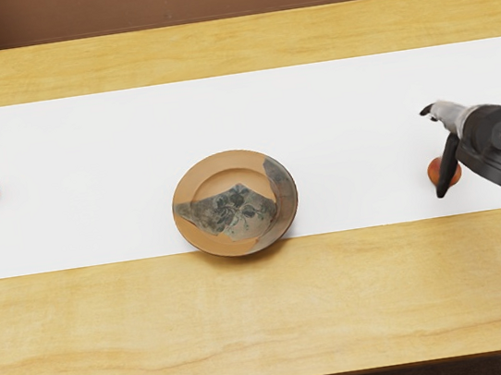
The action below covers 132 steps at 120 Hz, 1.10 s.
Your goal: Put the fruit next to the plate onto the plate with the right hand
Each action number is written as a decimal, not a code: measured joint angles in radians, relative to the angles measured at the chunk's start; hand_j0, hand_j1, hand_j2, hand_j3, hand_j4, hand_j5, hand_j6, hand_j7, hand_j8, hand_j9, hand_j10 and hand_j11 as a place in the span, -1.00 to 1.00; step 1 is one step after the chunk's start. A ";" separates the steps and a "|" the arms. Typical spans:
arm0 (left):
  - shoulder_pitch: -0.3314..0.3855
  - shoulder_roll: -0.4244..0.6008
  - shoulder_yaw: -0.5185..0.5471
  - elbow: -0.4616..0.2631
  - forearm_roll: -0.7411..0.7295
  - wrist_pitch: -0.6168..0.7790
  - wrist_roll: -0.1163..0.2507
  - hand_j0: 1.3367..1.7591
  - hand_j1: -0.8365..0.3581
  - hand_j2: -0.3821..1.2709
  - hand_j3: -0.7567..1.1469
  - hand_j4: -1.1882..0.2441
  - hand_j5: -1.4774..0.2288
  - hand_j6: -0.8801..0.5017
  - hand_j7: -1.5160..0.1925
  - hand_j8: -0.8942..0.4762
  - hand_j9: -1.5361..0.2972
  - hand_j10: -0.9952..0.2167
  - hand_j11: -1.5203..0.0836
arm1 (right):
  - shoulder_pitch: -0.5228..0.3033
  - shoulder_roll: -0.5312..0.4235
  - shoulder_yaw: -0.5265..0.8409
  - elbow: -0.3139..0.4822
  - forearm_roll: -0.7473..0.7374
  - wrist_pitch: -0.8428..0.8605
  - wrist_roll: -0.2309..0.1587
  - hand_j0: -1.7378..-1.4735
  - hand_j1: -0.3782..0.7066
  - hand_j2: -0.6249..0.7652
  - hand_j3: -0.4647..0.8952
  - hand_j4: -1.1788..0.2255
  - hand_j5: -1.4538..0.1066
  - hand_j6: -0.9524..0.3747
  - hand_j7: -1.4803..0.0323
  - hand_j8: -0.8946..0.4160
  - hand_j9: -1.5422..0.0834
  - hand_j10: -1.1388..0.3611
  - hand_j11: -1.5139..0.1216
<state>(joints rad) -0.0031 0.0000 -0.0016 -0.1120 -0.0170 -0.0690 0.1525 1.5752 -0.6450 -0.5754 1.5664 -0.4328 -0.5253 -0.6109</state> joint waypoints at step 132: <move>0.000 0.000 0.000 0.000 0.000 0.000 0.000 0.52 0.97 -0.54 -0.21 0.64 0.72 0.26 0.76 0.29 0.66 0.63 0.88 | -0.029 0.112 -0.134 -0.070 0.048 -0.086 0.000 -0.40 -0.30 -0.18 -0.32 0.26 0.38 -0.01 0.45 -0.08 0.43 0.13 0.39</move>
<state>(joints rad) -0.0031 0.0000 -0.0016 -0.1120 -0.0169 -0.0690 0.1522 1.5459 -0.5332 -0.7094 1.4965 -0.3850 -0.6110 -0.6109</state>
